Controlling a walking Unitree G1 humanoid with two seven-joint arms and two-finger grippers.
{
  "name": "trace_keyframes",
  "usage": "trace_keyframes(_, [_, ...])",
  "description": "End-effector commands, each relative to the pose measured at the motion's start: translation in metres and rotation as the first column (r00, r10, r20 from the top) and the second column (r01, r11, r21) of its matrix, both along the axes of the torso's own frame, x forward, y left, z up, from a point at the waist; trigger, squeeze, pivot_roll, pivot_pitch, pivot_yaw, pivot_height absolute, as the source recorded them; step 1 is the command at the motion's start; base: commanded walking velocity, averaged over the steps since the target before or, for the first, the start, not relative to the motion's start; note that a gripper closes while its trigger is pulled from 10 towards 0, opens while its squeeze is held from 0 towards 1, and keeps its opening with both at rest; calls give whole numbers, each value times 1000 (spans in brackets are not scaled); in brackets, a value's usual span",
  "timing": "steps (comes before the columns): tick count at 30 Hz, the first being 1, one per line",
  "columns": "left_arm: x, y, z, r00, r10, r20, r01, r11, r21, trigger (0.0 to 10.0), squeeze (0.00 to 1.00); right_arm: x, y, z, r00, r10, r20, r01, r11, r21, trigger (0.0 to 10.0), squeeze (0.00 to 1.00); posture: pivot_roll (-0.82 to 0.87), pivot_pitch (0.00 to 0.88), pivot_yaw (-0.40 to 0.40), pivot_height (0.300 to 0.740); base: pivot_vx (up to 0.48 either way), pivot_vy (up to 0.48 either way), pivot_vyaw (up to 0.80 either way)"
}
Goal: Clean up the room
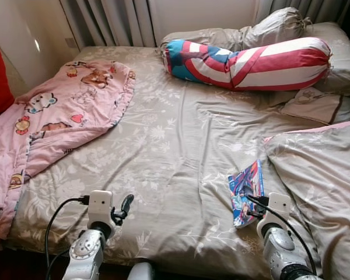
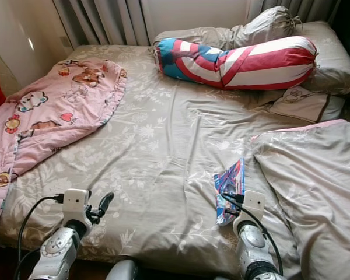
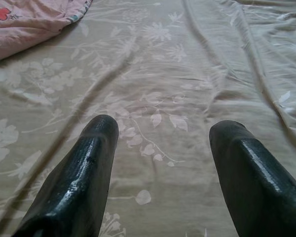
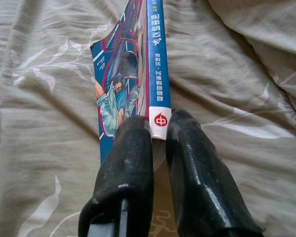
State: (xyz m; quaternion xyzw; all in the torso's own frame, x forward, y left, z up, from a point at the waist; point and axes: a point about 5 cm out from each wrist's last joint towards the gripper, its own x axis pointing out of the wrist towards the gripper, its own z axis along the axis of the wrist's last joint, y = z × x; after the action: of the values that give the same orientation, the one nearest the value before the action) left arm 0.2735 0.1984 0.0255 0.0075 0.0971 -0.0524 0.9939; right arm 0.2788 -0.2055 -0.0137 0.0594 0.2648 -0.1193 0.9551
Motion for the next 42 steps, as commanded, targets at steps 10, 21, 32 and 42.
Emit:
trace_keyframes(10, [-3,1,-2,1000,4,-16,-4,1000,4,10000,0,-4,-3,-3,999,-26,-28,25,999,-30,10000,1000,4,122,61,660,0,0,0])
trace_keyframes(21, [-1,-3,-2,1000,-2,-13,2,1000,-7,10000,0,-2,-19,4,995,-97,-2,96,991,-96,10000,1000,0,119,57,660,0,0,0])
trace_keyframes(32, [2,-4,-4,1000,6,-27,-7,1000,-18,10000,0,13,0,18,988,23,153,-22,1000,-6,10000,0,-11,100,49,660,0,0,0])
trace_keyframes(42, [10,-7,-11,995,51,-88,-57,996,-69,10000,0,4,15,6,988,125,95,-123,992,-22,10000,0,-42,23,25,685,0,0,0])
